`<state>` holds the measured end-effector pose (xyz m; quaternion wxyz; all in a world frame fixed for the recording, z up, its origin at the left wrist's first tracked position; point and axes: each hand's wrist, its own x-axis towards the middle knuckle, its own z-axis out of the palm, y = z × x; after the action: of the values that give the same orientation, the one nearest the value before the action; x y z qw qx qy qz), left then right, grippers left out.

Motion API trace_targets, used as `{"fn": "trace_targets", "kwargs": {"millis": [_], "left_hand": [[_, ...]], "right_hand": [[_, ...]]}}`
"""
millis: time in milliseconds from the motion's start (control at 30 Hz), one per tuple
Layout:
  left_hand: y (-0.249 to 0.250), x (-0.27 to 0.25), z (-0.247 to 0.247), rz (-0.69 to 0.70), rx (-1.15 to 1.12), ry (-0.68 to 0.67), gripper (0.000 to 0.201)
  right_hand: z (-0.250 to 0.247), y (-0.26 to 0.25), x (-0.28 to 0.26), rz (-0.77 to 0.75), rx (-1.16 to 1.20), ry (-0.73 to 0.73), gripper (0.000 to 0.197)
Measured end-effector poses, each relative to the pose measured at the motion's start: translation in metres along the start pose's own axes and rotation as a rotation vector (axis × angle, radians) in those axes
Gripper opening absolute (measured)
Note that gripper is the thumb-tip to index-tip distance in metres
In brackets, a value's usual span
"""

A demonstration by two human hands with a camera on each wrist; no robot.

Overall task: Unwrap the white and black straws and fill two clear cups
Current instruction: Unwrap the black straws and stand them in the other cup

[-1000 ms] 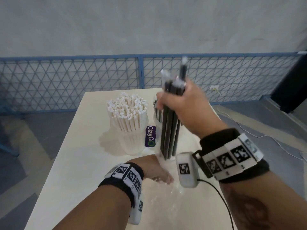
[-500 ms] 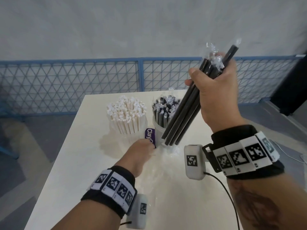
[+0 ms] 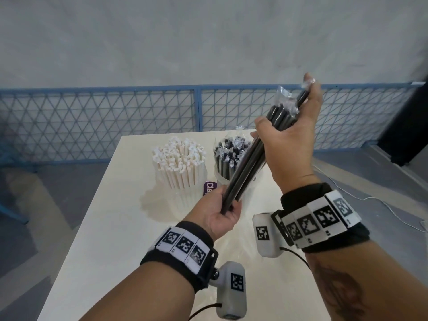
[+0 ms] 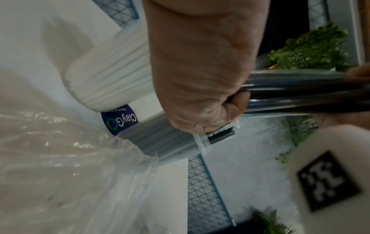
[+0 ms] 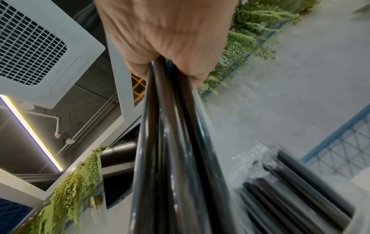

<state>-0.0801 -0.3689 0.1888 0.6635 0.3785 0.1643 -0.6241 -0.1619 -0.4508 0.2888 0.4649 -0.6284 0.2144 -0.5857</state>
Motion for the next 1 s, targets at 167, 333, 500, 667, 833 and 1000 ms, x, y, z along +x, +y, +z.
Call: {"fn": "trace_targets", "kwargs": {"millis": [167, 333, 500, 667, 833, 1000], "left_hand": [[-0.005, 0.008, -0.003, 0.080, 0.034, 0.072, 0.016], [0.000, 0.013, -0.007, 0.106, 0.001, 0.072, 0.012], [0.005, 0.018, 0.001, 0.201, -0.052, 0.143, 0.014], [0.004, 0.019, 0.026, 0.273, 0.018, 0.118, 0.019], [-0.001, 0.045, 0.019, 0.304, 0.304, 0.343, 0.053], [0.008, 0.065, 0.016, 0.422, 0.535, 0.463, 0.091]], "right_hand": [[-0.003, 0.000, 0.005, -0.153, -0.115, 0.031, 0.081], [-0.002, 0.011, 0.000, -0.124, -0.368, -0.099, 0.046], [-0.005, 0.010, -0.001, 0.035, 0.003, -0.119, 0.093], [0.003, 0.017, 0.000, 0.347, 0.150, -0.083, 0.052], [-0.006, 0.012, 0.026, 0.290, -0.034, -0.026, 0.020], [-0.004, 0.025, 0.046, 0.090, -0.383, -0.060, 0.020]]}}
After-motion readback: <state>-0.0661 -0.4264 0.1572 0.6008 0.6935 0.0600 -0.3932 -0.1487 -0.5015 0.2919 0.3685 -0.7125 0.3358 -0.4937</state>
